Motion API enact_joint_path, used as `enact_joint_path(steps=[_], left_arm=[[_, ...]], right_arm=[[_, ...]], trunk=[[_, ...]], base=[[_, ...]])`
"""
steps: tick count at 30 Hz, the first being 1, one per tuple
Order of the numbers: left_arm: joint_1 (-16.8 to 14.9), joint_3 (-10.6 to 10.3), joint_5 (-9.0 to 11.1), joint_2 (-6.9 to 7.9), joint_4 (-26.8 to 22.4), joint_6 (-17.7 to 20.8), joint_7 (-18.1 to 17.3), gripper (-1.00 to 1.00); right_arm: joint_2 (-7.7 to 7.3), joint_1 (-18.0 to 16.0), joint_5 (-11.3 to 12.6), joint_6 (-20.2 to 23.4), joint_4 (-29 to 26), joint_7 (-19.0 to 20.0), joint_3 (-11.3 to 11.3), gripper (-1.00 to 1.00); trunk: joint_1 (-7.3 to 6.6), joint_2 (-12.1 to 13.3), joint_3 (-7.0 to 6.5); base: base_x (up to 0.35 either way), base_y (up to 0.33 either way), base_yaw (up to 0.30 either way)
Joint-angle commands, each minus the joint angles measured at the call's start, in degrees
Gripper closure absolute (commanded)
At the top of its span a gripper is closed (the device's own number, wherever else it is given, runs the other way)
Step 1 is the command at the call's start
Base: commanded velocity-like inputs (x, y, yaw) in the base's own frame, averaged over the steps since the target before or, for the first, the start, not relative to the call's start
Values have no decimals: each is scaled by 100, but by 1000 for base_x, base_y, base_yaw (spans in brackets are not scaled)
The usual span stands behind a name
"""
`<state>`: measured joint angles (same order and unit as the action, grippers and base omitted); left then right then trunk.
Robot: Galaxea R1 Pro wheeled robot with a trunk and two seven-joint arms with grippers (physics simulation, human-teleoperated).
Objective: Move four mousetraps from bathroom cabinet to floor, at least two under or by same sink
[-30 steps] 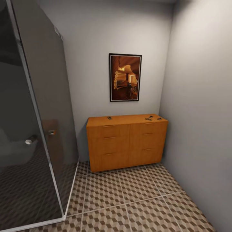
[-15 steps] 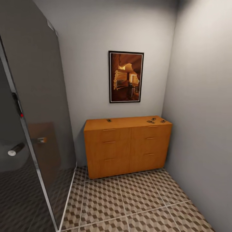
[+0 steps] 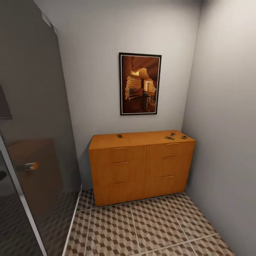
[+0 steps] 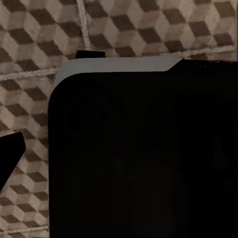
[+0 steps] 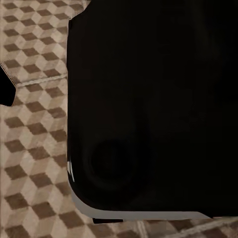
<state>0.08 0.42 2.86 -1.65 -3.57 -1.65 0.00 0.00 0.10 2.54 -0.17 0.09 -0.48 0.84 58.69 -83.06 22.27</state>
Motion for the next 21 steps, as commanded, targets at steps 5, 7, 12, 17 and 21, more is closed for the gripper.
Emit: enact_joint_path(steps=[5,7,12,17,21], left_arm=[[1,2,30,-1,-4,-11,0,-100],[1,2,30,-2,-4,-11,0,-100],[1,2,30,-2,-4,-5,1,-100],[1,2,30,-2,-4,-3,2,-100],[1,2,30,-2,-4,-3,1,-100]], right_arm=[[0,-1,26,-1,0,-1,4,-100],[0,-1,23,-1,0,1,4,-100],[-5,-1,21,-2,0,-2,-2,-100],[-7,-1,20,-6,0,-4,-4,-100],[-8,-1,14,-8,0,-4,-5,-100]], trunk=[[4,-2,4],[4,-2,4],[4,-2,4],[4,-2,4],[4,-2,4]], base=[[315,0,0],[315,0,0],[315,0,0],[316,0,0],[316,0,0]])
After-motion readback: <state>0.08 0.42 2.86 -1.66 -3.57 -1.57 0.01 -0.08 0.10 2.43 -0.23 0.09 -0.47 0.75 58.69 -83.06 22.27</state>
